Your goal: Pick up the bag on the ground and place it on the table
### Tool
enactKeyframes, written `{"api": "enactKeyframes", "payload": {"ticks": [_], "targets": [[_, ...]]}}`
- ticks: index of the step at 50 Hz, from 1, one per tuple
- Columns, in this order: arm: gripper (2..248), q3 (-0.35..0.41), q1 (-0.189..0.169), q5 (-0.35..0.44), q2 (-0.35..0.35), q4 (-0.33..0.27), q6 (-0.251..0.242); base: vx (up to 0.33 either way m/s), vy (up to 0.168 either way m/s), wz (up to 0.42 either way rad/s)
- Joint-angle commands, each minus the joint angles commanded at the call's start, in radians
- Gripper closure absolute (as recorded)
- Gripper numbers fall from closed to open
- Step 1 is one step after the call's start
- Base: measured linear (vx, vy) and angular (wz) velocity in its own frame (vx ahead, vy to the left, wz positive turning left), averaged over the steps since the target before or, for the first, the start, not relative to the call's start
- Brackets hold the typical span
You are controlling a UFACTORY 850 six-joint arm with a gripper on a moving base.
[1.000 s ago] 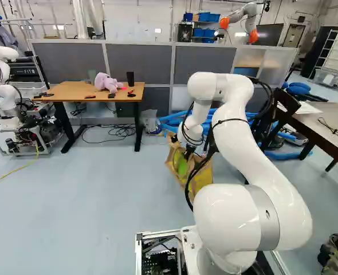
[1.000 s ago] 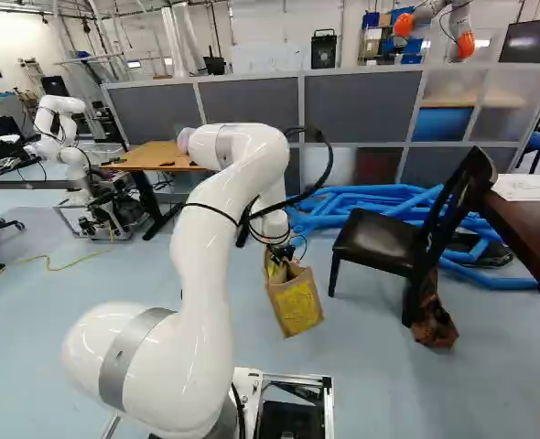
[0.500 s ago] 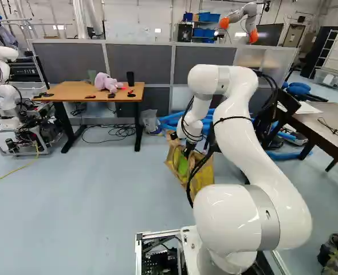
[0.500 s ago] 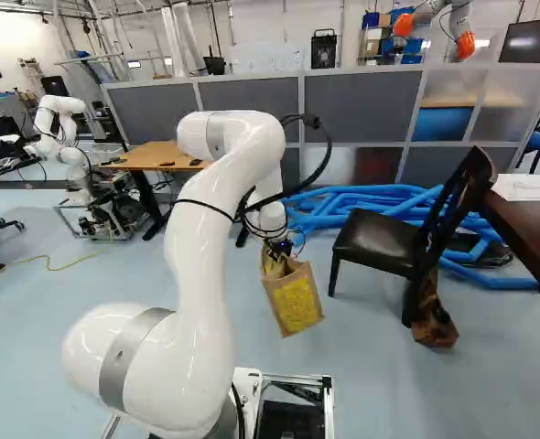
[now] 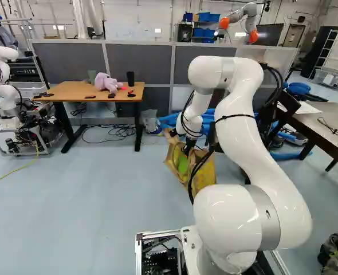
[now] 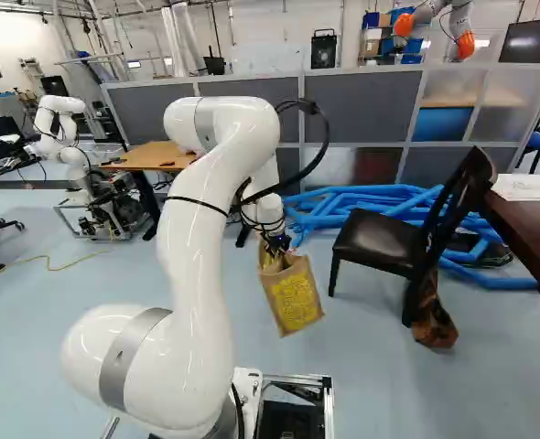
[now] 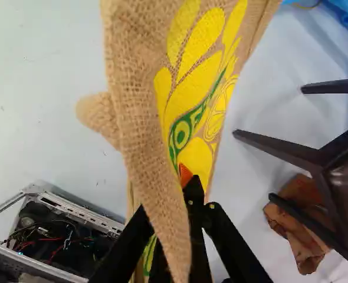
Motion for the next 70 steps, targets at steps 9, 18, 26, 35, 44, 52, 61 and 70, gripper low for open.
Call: {"api": "enactKeyframes", "payload": {"ticks": [9,18,26,35,44,52,61,70], "targets": [[229,0.018,0.005,-0.024,0.032,0.0,0.0,0.0,0.0,0.0],[229,0.035,0.01,-0.049,0.063,0.0,0.0,0.0,0.0,0.0],[229,0.05,0.015,-0.067,0.092,0.0,0.0,0.0,0.0,0.0],[229,0.067,0.02,-0.071,0.123,0.0,0.0,0.0,0.0,0.0],[229,0.083,0.025,-0.078,0.155,0.0,0.0,0.0,0.0,0.0],[229,0.097,0.029,-0.085,0.183,0.0,0.0,0.0,0.0,0.0],[229,0.112,0.034,-0.099,0.215,0.0,0.0,0.0,0.0,0.0],[229,0.126,0.039,-0.117,0.246,0.0,0.0,0.0,0.0,0.0]]}}
